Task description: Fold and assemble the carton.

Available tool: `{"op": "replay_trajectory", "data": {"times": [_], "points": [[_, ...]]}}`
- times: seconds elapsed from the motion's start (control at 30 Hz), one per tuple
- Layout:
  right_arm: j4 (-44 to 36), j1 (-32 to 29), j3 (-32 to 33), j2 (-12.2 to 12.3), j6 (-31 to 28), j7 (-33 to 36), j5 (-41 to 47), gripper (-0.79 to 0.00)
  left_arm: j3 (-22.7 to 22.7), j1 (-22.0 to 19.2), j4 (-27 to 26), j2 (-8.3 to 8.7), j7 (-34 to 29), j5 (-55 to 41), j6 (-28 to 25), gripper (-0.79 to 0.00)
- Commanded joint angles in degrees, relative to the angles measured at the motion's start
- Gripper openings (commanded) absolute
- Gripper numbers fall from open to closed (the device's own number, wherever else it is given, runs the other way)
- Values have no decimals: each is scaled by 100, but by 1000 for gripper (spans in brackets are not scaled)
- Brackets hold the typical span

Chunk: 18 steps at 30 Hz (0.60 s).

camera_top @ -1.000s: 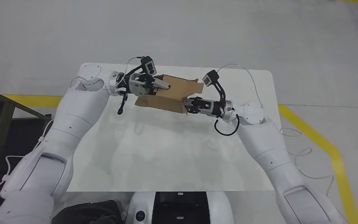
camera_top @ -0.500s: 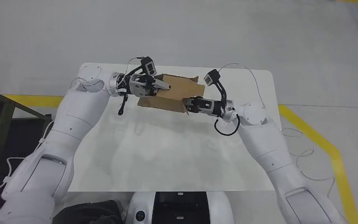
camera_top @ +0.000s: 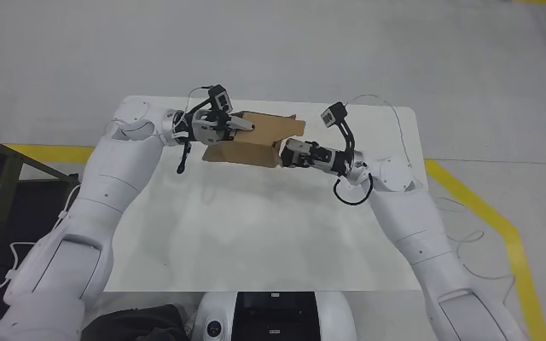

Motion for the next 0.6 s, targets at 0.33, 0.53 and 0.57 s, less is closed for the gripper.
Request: {"op": "replay_trajectory", "data": {"times": [0.33, 0.53, 0.57], "points": [[-802, -409, 36, 44, -179, 737, 936, 0, -82, -113, 419, -104, 557, -53, -231, -785], [-973, -426, -130, -2, -357, 1014, 1440, 0, -48, -115, 460, -161, 697, 53, -396, -785], [-960, -409, -133, -8, -419, 1007, 1470, 0, -48, -113, 458, -166, 693, 71, -410, -785]]}}
